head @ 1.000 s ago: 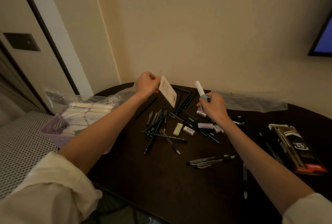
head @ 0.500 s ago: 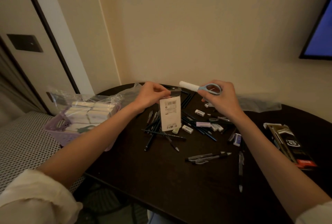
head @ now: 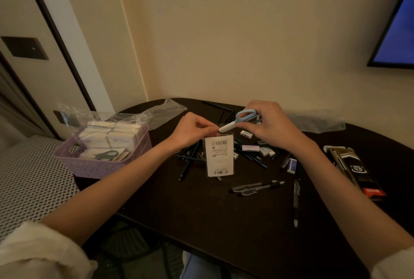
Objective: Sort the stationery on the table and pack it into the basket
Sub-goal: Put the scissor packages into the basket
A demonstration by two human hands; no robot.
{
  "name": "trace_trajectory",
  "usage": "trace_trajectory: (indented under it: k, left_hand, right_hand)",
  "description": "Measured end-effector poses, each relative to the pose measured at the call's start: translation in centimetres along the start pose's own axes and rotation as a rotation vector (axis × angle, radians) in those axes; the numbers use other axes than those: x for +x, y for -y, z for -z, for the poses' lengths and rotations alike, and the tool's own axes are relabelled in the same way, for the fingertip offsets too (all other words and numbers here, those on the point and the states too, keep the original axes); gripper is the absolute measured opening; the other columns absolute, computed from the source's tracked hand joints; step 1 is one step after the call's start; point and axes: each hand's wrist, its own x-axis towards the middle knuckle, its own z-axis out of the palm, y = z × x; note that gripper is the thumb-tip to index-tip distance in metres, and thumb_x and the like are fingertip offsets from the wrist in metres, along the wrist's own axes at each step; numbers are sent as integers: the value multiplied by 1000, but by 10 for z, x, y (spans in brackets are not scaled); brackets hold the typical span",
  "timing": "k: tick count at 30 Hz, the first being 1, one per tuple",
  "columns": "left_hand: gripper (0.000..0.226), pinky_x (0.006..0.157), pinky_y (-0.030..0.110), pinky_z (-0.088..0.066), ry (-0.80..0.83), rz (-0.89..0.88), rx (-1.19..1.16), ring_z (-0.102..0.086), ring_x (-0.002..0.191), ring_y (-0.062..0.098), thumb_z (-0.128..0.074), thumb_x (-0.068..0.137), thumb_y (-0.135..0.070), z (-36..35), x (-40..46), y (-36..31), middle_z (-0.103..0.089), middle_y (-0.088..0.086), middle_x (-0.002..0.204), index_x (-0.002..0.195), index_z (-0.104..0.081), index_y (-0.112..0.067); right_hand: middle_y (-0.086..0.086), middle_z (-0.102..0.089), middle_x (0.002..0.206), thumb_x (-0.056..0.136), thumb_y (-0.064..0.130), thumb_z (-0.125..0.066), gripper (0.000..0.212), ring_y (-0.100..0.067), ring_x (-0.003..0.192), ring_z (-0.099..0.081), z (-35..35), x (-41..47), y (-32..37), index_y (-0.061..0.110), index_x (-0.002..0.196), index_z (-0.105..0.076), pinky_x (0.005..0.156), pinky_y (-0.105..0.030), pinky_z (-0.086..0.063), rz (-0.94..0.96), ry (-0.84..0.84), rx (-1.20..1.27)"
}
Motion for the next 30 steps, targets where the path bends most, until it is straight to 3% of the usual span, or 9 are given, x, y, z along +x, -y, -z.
trace_trajectory:
  k: [4, 9, 18, 21, 25, 28, 30]
  left_hand:
    - [14, 73, 18, -56, 24, -36, -26, -70, 84, 5, -65, 88, -12, -4, -5, -2, -75, 1, 90, 99, -72, -17]
    - [14, 71, 20, -56, 81, -77, -63, -71, 83, 8, -63, 89, -9, -4, -11, -7, -73, -3, 86, 96, -70, -19]
    - [15, 74, 24, -57, 145, -85, -11, -71, 85, 11, -63, 89, -9, -10, -20, -7, -74, 5, 93, 101, -71, -7]
    - [16, 75, 26, -58, 143, -76, -18, -71, 85, 11, -62, 90, -10, -12, -24, -6, -74, 5, 93, 103, -70, -7]
    - [13, 77, 26, -58, 100, -17, -103, -71, 85, 10, -63, 89, -12, -15, -30, -5, -74, 3, 92, 99, -71, -9]
    - [12, 78, 25, -57, 92, 95, -251, -71, 89, 11, -63, 90, -14, -15, -35, -3, -74, 1, 92, 98, -72, -12]
    - [16, 84, 31, -56, 113, 181, -366, -70, 94, 14, -63, 89, -16, -15, -39, 1, -74, 3, 97, 102, -72, -11]
  right_hand:
    - [1, -61, 94, 86, 27, -69, 18, -14, 84, -56, 3, -2, 6, 16, 100, -69, 75, -31, -49, -6, 61, -85]
    - [2, -60, 91, 86, 29, -69, 17, -12, 80, -54, 7, -2, 10, 16, 97, -67, 67, -23, -41, 2, 123, -152]
    - [6, -66, 84, 81, 25, -74, 17, -7, 76, -61, 9, 3, 12, 14, 93, -71, 65, -21, -49, -32, 329, -35]
    - [6, -66, 84, 81, 25, -74, 15, -6, 75, -61, 2, 1, 11, 15, 92, -71, 64, -21, -45, -38, 374, -35]
    - [7, -60, 85, 87, 27, -68, 13, -6, 77, -57, -8, -3, 16, 18, 94, -63, 69, -26, -48, -25, 351, -64]
    - [8, -50, 83, 91, 29, -62, 14, -9, 75, -50, -16, -6, 20, 21, 90, -51, 66, -25, -41, 0, 369, -88]
    - [8, -45, 86, 90, 31, -63, 16, -11, 81, -45, -23, -8, 22, 19, 89, -53, 68, -26, -37, 19, 372, -122]
